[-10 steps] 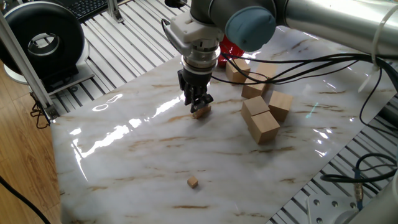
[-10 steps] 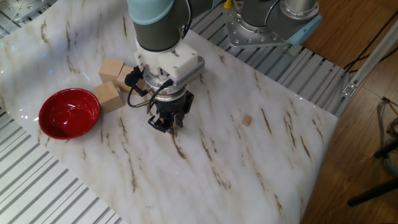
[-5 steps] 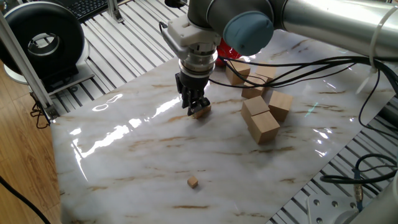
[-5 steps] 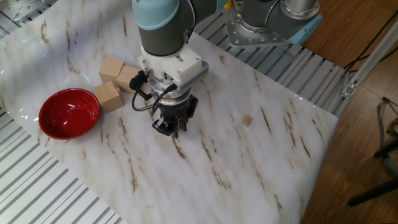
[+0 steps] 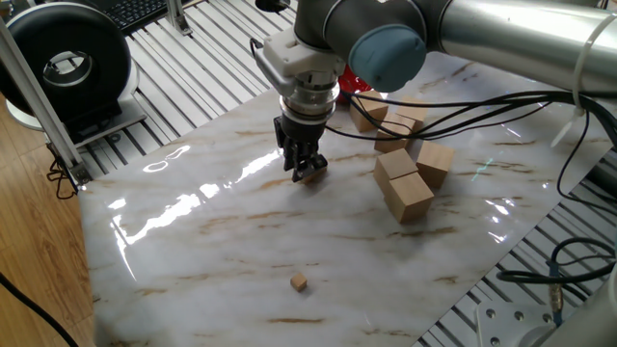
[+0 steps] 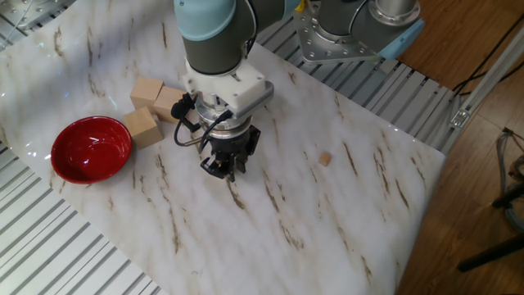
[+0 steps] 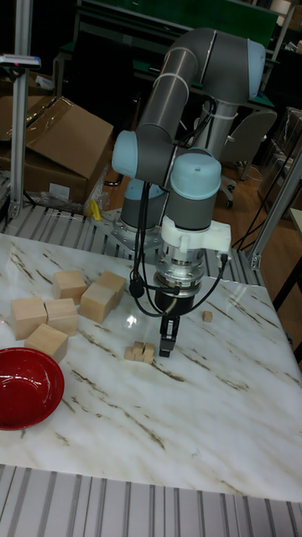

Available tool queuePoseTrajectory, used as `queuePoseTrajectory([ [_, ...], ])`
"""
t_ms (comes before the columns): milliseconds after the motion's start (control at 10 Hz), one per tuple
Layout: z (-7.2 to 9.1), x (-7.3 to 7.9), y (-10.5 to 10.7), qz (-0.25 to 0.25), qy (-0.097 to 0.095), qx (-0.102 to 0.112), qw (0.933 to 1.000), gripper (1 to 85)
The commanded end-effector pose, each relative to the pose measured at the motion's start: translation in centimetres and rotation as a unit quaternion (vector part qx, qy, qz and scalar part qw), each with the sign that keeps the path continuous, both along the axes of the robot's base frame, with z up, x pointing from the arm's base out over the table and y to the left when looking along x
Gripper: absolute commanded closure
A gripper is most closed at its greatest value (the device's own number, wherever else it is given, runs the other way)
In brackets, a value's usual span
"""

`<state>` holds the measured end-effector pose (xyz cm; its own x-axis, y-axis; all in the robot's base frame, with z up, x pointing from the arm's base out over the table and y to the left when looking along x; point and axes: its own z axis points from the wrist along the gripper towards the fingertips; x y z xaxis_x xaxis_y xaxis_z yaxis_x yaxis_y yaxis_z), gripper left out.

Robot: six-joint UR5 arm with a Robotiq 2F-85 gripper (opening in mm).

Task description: Stack the blocks into a pyramid shape

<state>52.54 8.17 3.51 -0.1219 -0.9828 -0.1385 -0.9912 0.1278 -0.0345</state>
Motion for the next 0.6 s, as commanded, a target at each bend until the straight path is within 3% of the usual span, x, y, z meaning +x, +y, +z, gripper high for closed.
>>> queuePoseTrajectory([
  [0,-0.06,-0.01,-0.22,-0.003,-0.001,0.003,1.0,54.3],
  [500,-0.25,-0.13,-0.63,-0.003,0.0,0.001,1.0,54.7],
])
